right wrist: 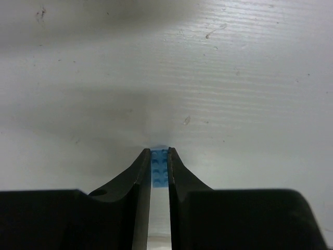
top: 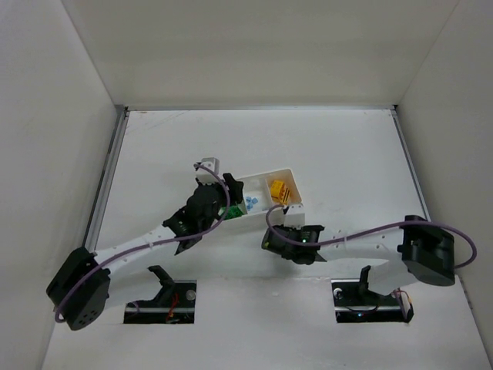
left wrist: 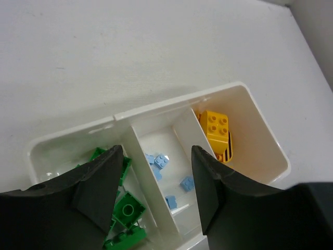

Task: Sort the legos into containers by color

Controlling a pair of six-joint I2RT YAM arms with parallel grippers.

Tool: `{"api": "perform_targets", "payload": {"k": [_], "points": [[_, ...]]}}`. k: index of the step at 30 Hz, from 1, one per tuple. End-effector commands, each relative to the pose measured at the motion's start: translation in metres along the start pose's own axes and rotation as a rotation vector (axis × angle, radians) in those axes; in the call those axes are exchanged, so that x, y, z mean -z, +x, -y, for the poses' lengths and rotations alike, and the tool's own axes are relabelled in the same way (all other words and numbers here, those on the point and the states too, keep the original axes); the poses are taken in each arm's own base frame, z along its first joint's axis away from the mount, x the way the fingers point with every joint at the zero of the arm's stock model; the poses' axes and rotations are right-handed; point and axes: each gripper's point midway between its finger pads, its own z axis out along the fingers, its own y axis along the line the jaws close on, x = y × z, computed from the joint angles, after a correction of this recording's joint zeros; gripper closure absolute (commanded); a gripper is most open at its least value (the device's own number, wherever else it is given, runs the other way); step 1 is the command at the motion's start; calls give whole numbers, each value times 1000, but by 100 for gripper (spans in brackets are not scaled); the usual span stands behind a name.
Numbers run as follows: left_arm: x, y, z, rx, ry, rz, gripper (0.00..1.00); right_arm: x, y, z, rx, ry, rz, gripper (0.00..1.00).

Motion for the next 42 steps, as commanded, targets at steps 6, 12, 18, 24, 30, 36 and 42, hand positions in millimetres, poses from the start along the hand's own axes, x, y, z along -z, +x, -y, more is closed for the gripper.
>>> {"api": "perform_targets", "payload": {"k": [6, 12, 18, 24, 30, 36, 42], "points": [[26, -62, -40, 172, -76, 232, 36, 51, -61, -22, -47, -133, 135, 87], [44, -76, -80, 256, -175, 317, 0, 76, -142, -54, -102, -286, 292, 87], [53, -70, -123, 322, -297, 339, 0, 54, -213, -78, -135, -343, 390, 86], [45, -54, -141, 381, -339, 300, 0, 24, -240, -98, -145, -353, 399, 79], [43, -46, -152, 407, -377, 283, 0, 46, -257, -86, -192, -369, 467, 50], [42, -39, -161, 422, -415, 271, 0, 64, -242, -14, -288, -296, 554, 48], [36, -30, -165, 427, -443, 237, 0, 53, -212, 85, -525, -197, 644, 32]]}}
